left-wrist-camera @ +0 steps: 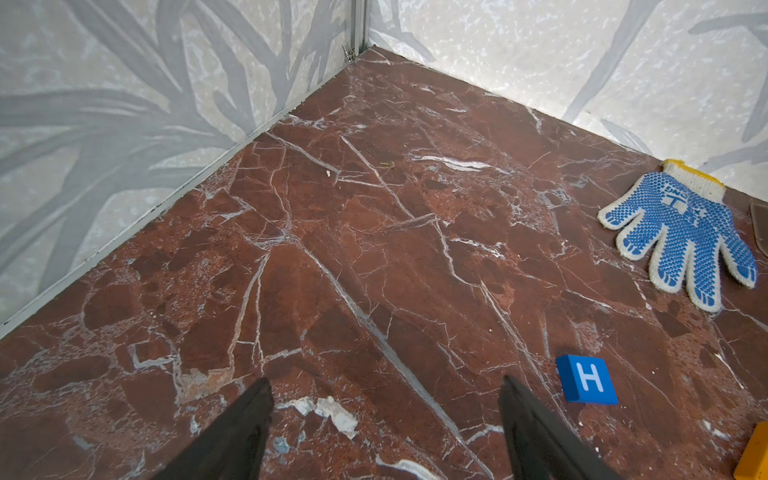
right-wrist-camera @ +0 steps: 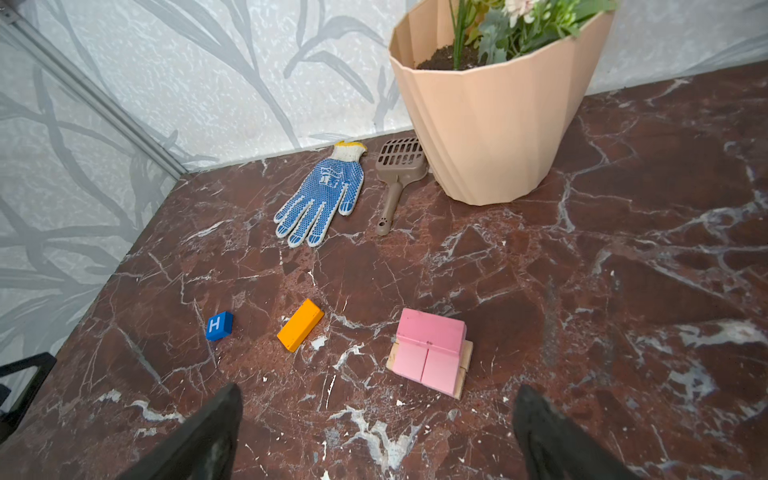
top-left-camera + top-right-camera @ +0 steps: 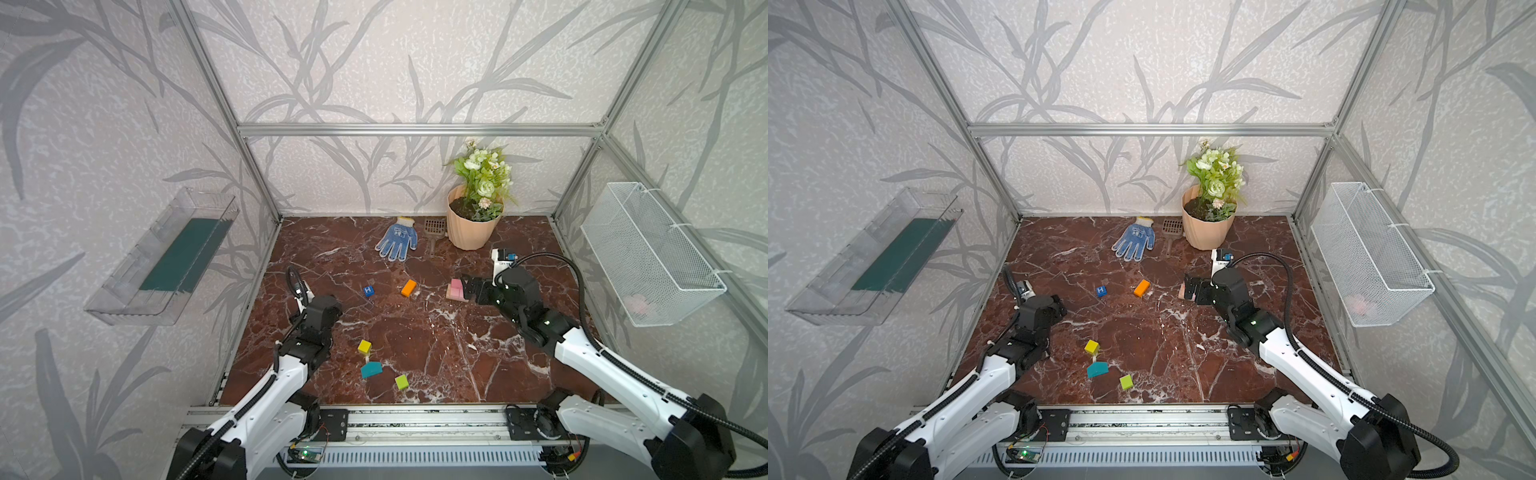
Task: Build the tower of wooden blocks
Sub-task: 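Move the right gripper over the orange block near the glove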
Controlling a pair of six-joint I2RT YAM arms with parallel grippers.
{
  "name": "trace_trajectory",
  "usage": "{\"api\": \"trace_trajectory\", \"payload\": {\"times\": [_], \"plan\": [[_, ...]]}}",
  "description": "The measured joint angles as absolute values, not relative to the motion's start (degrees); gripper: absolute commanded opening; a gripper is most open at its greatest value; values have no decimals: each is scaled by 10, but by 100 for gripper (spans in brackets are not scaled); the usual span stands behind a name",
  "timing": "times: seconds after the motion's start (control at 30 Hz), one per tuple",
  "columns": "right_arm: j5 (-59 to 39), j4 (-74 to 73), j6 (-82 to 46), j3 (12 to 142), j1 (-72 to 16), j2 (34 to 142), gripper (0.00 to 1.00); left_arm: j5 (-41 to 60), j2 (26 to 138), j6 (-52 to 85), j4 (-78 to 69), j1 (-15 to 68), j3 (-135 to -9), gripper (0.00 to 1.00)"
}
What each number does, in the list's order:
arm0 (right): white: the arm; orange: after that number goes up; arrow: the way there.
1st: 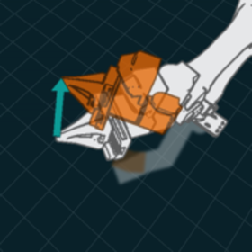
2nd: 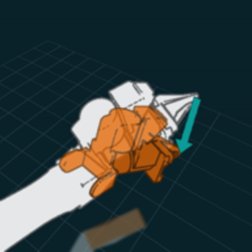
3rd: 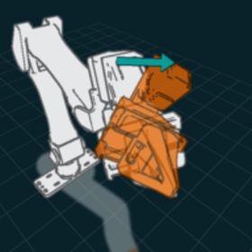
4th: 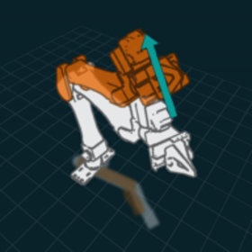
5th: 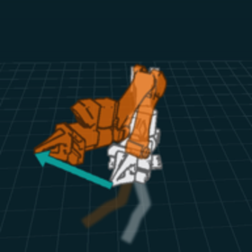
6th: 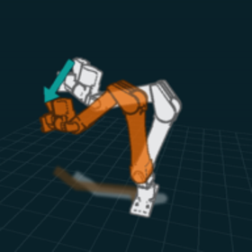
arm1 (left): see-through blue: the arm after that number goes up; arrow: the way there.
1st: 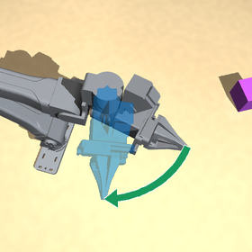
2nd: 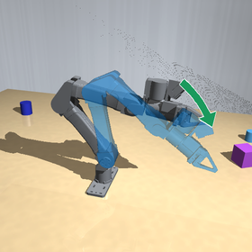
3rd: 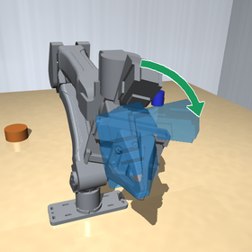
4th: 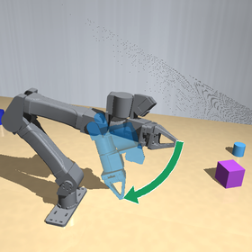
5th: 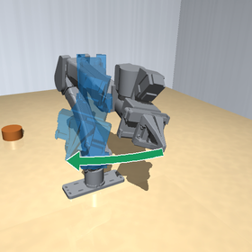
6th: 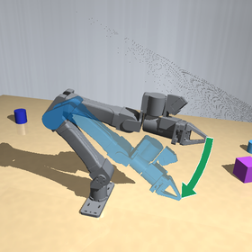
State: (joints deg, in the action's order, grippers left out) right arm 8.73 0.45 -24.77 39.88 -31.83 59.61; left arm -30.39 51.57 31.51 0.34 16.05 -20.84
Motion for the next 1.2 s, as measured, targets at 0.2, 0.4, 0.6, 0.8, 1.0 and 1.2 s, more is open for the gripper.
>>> {"api": "trace_trajectory", "payload": {"times": [0.2,0.4,0.6,0.8,1.0,1.2], "plan": [[-9,-16,-184,421,-319,656,99,-306,517,315,4,161,-209,84],[-69,62,-149,595,-331,838,100,-310,526,316,4,161,-210,84],[-83,176,-119,796,-357,1054,91,-314,543,316,5,161,-218,84],[-61,298,-90,958,-386,1227,88,-316,556,316,5,161,-226,84],[-59,367,-65,1048,-394,1307,84,-317,574,315,4,161,-235,84],[-60,397,-42,1085,-392,1336,84,-317,584,315,5,161,-243,84]]}}
